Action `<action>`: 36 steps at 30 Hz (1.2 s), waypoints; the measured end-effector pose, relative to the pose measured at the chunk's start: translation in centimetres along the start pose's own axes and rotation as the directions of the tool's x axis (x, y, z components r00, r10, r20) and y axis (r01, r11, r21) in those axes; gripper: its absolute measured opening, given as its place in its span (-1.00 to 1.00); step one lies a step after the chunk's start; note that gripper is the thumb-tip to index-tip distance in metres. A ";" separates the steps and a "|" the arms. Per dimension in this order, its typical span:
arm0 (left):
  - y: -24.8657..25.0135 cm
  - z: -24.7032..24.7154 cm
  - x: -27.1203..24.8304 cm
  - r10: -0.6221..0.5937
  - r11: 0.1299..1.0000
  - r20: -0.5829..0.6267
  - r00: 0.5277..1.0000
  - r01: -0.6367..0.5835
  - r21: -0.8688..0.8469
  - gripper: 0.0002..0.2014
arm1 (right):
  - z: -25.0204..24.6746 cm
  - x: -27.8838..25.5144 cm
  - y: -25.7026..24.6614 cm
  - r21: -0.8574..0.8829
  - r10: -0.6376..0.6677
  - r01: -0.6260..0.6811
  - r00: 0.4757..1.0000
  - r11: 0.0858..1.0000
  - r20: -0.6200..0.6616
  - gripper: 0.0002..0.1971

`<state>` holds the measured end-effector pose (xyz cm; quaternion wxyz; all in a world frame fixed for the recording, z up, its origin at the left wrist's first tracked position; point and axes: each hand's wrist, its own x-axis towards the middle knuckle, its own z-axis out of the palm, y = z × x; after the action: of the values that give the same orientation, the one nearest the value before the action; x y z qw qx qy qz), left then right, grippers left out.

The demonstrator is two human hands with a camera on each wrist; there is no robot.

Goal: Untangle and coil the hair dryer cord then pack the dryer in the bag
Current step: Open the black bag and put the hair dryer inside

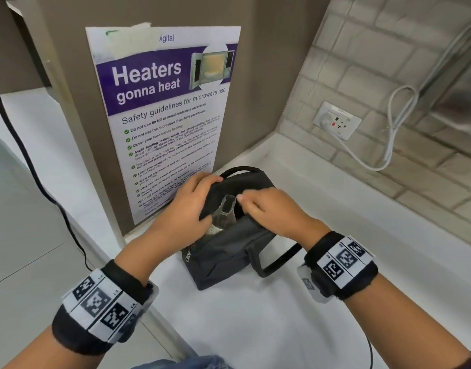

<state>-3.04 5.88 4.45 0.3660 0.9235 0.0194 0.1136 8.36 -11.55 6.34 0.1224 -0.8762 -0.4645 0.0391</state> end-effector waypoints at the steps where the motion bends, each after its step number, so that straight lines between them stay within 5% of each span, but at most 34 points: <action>1: 0.1 0.1 0.0 -0.005 1.000 -0.043 0.999 0.005 -0.008 -0.37 | -0.2 -0.4 0.1 0.054 -0.008 0.016 0.988 0.998 -0.153 -0.67; 4: 0.4 0.4 -0.1 -0.009 1.000 -0.206 0.979 0.013 0.019 -0.58 | -0.5 -1.3 0.3 0.157 0.026 0.035 0.929 0.987 -0.370 -0.82; 8: 0.9 0.5 0.3 0.029 0.994 -0.343 0.939 0.010 0.111 -0.80 | -0.3 -1.5 0.0 0.041 -0.008 0.025 0.925 0.999 -0.379 -0.69; 12: 1.7 1.2 0.4 0.084 0.994 -0.357 0.930 -0.053 0.094 -0.84 | -0.2 -0.5 -0.9 -0.089 -0.015 -0.017 0.941 0.996 -0.339 -0.54; 16: 1.5 1.9 0.0 0.043 0.998 -0.383 0.923 -0.026 0.050 -0.84 | -0.1 0.4 -1.4 -0.114 0.027 -0.084 0.903 0.990 -0.429 -0.85; 20: 0.0 1.5 -0.2 -0.058 0.995 -0.440 0.896 0.087 0.047 -0.74 | 0.4 0.6 -1.1 -0.050 0.132 -0.190 0.824 0.980 -0.552 -0.95; 26: -2.3 2.0 -1.7 -0.260 0.966 -0.176 0.949 0.258 -0.033 -0.70 | 0.4 0.4 -0.6 0.075 0.234 -0.231 0.808 0.970 -0.540 -0.96; 31: -4.8 4.0 -1.5 -0.441 0.895 0.102 0.892 0.446 -0.029 -0.74 | 0.9 0.2 -0.8 0.039 0.156 -0.160 0.837 0.986 -0.525 -0.91; 36: -4.6 4.2 -0.5 -0.521 0.840 0.122 0.845 0.533 -0.099 -0.93 | 0.9 0.0 -0.9 -0.005 0.096 -0.116 0.847 0.993 -0.522 -0.88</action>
<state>-2.35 6.35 -1.74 0.4426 0.8609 0.2489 -0.0319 7.49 -10.95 5.66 0.2254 -0.8804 -0.3656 -0.2011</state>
